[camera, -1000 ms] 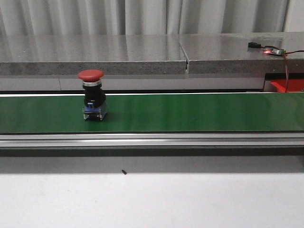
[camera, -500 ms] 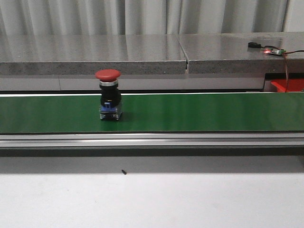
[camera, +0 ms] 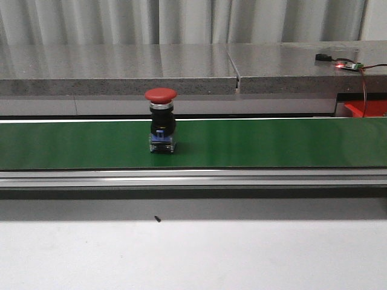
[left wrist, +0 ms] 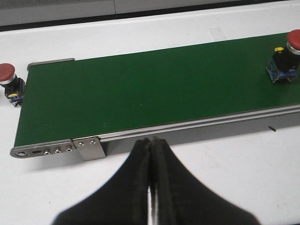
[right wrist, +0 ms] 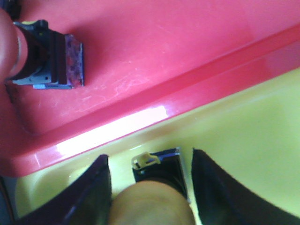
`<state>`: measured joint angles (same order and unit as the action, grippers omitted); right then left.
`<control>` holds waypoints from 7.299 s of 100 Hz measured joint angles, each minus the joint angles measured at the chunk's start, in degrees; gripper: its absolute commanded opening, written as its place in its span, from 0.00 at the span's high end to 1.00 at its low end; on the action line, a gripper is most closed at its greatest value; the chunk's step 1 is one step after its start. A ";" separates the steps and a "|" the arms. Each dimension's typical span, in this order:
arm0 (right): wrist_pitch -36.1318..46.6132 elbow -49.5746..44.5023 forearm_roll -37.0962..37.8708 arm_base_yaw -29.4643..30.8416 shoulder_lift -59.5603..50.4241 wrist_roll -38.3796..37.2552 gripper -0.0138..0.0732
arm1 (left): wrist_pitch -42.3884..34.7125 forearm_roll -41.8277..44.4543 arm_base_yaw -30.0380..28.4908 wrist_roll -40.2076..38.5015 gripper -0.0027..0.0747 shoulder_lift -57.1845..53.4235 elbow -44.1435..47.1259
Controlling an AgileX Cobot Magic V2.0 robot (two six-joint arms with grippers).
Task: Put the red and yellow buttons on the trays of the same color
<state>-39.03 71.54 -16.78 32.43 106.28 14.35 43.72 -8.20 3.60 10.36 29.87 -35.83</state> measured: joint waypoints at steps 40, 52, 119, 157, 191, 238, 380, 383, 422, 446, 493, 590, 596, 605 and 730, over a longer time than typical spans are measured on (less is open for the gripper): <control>0.70 0.00 -0.26 -0.12 -7.56 -0.10 0.37 | 0.00 0.00 0.00 0.00 0.99 0.00 0.00; 0.15 0.00 -0.62 -1.26 -11.26 -0.10 0.37 | 0.00 0.00 0.00 0.00 0.99 0.00 0.00; -6.61 0.00 -0.73 -17.83 -22.96 1.97 0.14 | 0.00 0.00 0.00 -0.04 0.99 0.00 0.00; -11.00 0.00 -0.73 -30.82 -23.24 9.08 0.13 | 0.00 0.00 0.00 -0.13 0.99 0.00 0.00; -13.42 0.00 -0.73 -41.29 -23.24 14.21 0.13 | 0.00 0.00 0.00 -0.13 0.99 0.00 0.00; -13.09 0.00 -0.73 -46.59 -16.09 15.14 0.13 | 0.00 0.00 0.00 -0.13 0.99 0.00 0.00; -4.92 6.64 -0.04 -32.59 -19.71 11.75 0.58 | 0.00 0.00 0.00 -0.13 0.99 0.00 0.00; -5.04 7.00 -0.04 -31.15 -19.71 11.39 0.58 | 0.00 0.00 0.00 -0.13 0.99 0.00 0.00; -4.66 8.97 0.32 -12.17 -17.40 6.77 0.58 | 0.00 0.00 0.00 -0.13 0.99 0.00 0.00; -4.45 12.99 0.41 -8.54 -10.35 4.99 0.58 | 0.00 0.00 0.00 -0.13 0.99 0.00 0.00; -3.45 26.57 0.41 -8.21 6.46 -1.19 0.58 | 0.00 0.00 0.00 -0.13 0.99 0.00 0.00; 1.67 29.21 0.20 -7.99 18.17 -4.83 0.22 | 0.00 0.00 0.00 -0.13 0.99 0.00 0.00; 1.67 29.21 0.20 -7.99 18.17 -4.86 0.22 | 0.00 0.00 0.00 -0.13 0.99 0.00 0.00; 1.67 29.21 0.13 -7.99 18.17 -4.86 0.22 | 0.00 0.00 0.00 -0.13 0.99 0.00 0.00; 9.47 -2.49 5.32 -20.28 -25.62 -1.77 0.92 | 0.00 0.00 0.00 -0.13 0.99 0.00 0.00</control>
<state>-29.56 69.05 -11.45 12.15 80.66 12.58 43.72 -8.20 3.60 10.23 29.87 -35.83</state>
